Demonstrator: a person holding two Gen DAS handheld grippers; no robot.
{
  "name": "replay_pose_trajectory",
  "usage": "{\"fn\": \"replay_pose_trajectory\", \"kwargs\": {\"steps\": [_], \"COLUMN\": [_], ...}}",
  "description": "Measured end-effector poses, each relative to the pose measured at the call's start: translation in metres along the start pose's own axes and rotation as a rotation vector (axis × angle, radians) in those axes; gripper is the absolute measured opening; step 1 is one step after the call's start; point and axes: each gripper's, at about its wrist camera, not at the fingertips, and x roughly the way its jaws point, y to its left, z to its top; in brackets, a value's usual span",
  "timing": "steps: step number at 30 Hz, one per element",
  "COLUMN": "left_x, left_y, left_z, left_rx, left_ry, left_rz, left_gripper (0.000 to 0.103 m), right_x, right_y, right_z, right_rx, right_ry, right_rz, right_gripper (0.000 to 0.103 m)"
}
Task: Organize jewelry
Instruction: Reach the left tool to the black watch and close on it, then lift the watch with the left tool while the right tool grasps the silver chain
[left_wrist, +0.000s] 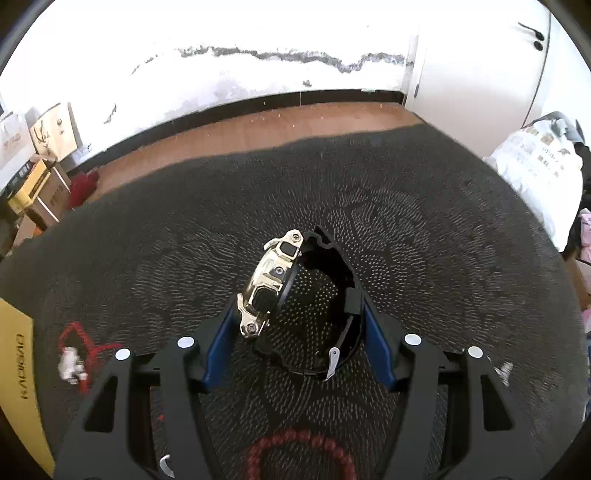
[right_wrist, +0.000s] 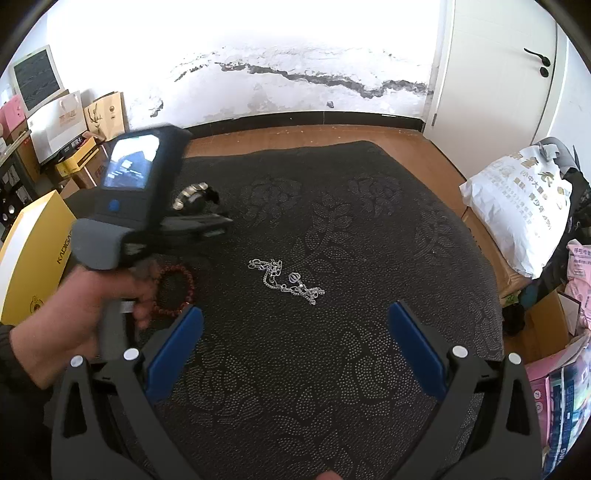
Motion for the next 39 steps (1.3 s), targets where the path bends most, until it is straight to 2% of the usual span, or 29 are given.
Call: {"fn": "replay_pose_trajectory", "kwargs": {"steps": [3,7,14,16,19,20,22,29,32,34,35,38,39], "left_x": [-0.031,-0.080,-0.144,-0.150,-0.151,-0.149,-0.147,-0.139,-0.139,-0.140,-0.140,-0.139,-0.139], "left_y": [0.007,0.019,0.039,0.041,0.048,0.051,0.058,0.075,0.076,0.074,0.073,0.070,0.069], "left_z": [-0.002,-0.012,-0.049,-0.057,-0.068,-0.068,-0.069,-0.067,-0.065,-0.065,-0.065,-0.066,-0.066], "left_rx": [-0.007,-0.010,-0.034,-0.029,-0.033,-0.037,-0.041,-0.067,-0.070,-0.062,-0.059,-0.052,-0.050], "left_ry": [-0.007,-0.023,-0.072,-0.075,-0.059,-0.054,-0.053,-0.044,-0.044,-0.047,-0.047,-0.044,-0.043], "left_rz": [-0.009,-0.012,-0.020,-0.010,-0.037,-0.045,-0.046,-0.060,-0.076,-0.078,-0.080,-0.083,-0.084], "left_gripper": [0.061,0.061,0.061,0.061,0.061,0.061,0.061,0.062,0.062,0.062,0.062,0.062,0.062], "right_x": [0.006,0.024,0.078,0.096,0.123,0.128,0.133,0.133,0.125,0.118,0.116,0.112,0.111], "right_y": [-0.002,-0.001,0.010,0.013,0.014,0.013,0.007,0.010,0.015,0.023,0.026,0.034,0.035], "right_z": [-0.001,-0.005,0.001,0.003,0.005,0.005,0.007,0.007,0.007,0.006,0.005,0.005,0.005], "right_rx": [-0.003,-0.018,-0.041,-0.043,-0.050,-0.038,0.002,-0.030,-0.075,-0.095,-0.108,-0.133,-0.131], "right_ry": [0.021,0.090,0.186,0.204,0.223,0.216,0.182,0.162,0.151,0.149,0.148,0.150,0.155], "right_rz": [0.009,0.036,-0.021,-0.032,-0.058,-0.040,-0.015,-0.002,0.032,0.051,0.063,0.084,0.089], "right_gripper": [0.097,0.097,0.097,0.097,0.097,0.097,0.098,0.097,0.080,0.060,0.056,0.027,0.008]}}
